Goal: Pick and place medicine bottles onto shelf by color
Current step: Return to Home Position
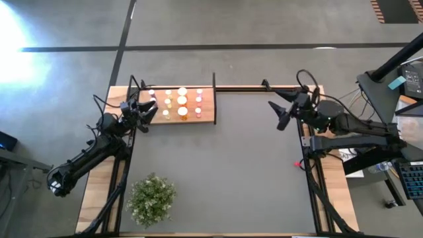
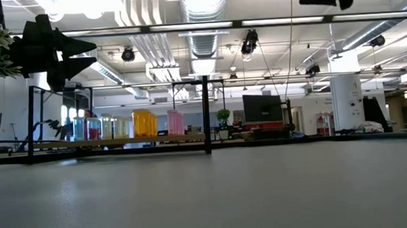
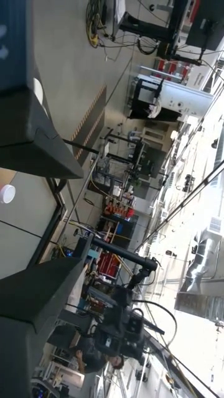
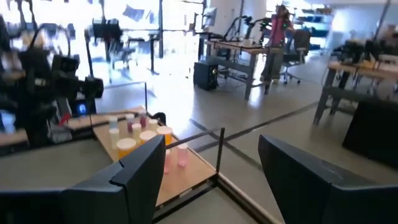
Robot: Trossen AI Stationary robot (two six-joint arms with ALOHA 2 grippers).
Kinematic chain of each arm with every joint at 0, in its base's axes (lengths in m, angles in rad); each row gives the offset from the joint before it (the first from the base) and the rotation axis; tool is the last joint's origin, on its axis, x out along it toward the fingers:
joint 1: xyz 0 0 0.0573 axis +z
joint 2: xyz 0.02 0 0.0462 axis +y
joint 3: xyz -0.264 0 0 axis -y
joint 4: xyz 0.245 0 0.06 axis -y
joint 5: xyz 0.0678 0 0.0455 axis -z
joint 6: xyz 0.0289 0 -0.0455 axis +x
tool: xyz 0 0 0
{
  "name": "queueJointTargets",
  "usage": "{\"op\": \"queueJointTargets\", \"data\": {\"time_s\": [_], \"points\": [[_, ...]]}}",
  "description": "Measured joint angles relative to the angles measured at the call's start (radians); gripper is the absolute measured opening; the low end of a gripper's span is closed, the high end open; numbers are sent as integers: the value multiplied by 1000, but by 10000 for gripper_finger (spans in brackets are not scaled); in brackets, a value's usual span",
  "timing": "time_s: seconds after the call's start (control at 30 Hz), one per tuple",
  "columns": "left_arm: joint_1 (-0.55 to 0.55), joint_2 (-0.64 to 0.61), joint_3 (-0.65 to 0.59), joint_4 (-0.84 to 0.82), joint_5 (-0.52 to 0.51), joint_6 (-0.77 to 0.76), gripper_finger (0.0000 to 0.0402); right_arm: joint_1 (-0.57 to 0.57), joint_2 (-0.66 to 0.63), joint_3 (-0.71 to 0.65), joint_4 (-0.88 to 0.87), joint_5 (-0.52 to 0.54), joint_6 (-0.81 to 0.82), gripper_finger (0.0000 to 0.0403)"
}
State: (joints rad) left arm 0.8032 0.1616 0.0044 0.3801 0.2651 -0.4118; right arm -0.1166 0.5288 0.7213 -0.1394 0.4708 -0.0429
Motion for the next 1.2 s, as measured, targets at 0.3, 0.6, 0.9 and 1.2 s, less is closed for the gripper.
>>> {"op": "queueJointTargets", "data": {"time_s": [0.3, 0.6, 0.9, 1.2], "points": [[0, 0, 0, 0, 0, 0, 202, -59, -173, -199, 26, -6, 84, 249], [0, 0, 0, 0, 0, 0, 202, -125, -292, -357, 101, -7, -2, 249], [0, 0, 0, 0, 0, 0, 202, -200, -456, -537, 295, -6, 22, 249], [0, 0, 0, 0, 0, 0, 202, -247, -528, -588, 302, -6, 23, 249]]}}
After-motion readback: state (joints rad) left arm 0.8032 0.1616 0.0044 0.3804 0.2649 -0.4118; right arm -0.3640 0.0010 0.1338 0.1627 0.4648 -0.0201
